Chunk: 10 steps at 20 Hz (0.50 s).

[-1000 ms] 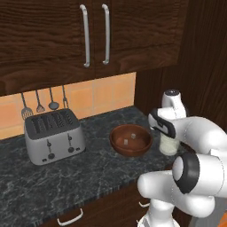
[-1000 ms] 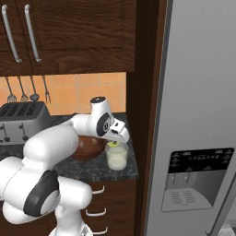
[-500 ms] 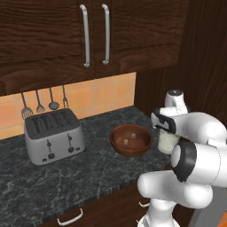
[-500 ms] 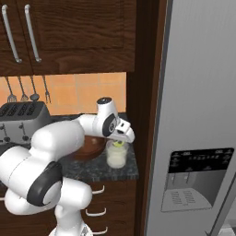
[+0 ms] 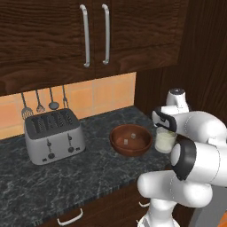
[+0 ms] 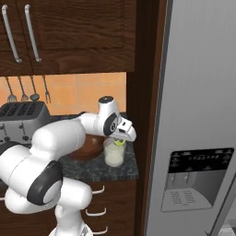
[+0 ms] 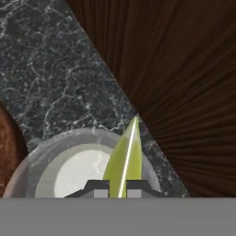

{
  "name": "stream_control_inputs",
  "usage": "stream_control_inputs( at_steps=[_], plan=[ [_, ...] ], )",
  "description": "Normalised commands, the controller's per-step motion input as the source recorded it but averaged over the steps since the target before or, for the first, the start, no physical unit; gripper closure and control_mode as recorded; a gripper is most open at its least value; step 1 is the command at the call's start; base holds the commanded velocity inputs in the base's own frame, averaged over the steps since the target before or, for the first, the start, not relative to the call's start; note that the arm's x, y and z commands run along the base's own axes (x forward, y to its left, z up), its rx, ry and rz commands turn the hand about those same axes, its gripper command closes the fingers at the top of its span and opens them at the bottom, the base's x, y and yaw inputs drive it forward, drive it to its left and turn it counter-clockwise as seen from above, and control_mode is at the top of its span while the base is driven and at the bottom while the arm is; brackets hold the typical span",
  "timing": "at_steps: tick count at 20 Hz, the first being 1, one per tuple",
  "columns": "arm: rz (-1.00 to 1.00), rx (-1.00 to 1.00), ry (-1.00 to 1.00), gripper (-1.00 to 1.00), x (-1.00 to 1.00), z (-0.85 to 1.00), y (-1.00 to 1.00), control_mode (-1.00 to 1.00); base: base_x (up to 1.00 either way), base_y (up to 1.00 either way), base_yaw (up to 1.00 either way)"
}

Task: Grab a lemon wedge from the fridge and one ice cube from the ice bowl, and put them in the glass of lemonade.

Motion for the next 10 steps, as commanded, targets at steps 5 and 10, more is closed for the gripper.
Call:
stream_control_inputs(
  at_steps=[5, 10],
  plan=[
    [0.00, 0.00, -0.03, 1.00, 0.00, 0.03, 0.03, -1.00, 0.00, 0.00, 0.00],
    [0.00, 0.00, -0.04, 1.00, -0.28, 0.00, 0.07, -1.00, 0.00, 0.00, 0.00]
  ],
)
